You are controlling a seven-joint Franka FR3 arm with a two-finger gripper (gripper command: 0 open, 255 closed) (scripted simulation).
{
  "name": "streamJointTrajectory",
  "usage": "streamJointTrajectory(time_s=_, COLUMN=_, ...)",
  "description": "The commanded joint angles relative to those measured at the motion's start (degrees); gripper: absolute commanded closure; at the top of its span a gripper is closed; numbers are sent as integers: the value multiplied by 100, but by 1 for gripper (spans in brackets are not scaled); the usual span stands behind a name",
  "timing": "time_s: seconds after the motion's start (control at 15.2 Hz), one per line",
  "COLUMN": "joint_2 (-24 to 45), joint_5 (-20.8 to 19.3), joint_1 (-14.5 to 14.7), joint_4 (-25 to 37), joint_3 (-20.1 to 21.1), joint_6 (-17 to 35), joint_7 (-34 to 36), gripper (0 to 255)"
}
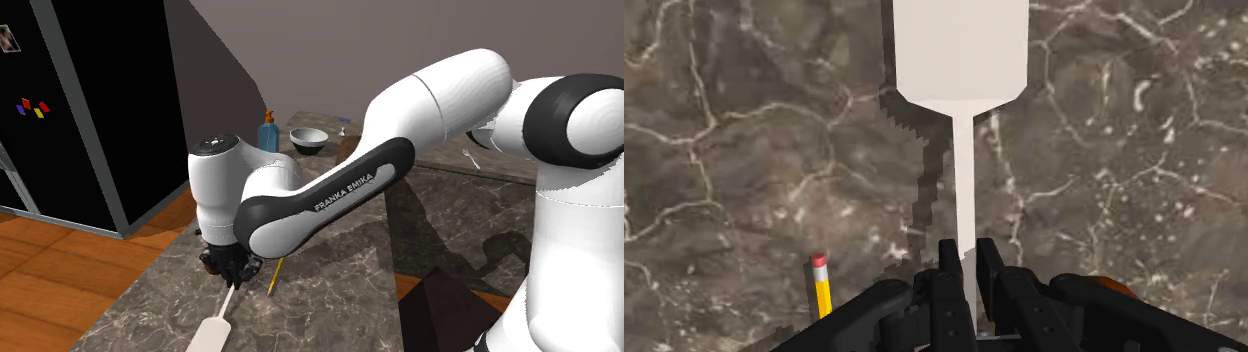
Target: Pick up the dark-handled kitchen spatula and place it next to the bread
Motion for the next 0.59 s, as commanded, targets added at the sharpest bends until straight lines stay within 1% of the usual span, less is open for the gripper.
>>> streamJointTrajectory(time_s=0.0, joint_2=-80, joint_5=80, joint_1=-31, joint_4=68, joint_3=40, joint_6=-127, joint_7=-63, gripper=255)
streamJointTrajectory(time_s=0.53, joint_2=-380, joint_5=363, joint_1=-126, joint_4=339, joint_3=173, joint_6=-611, joint_7=-268, gripper=255)
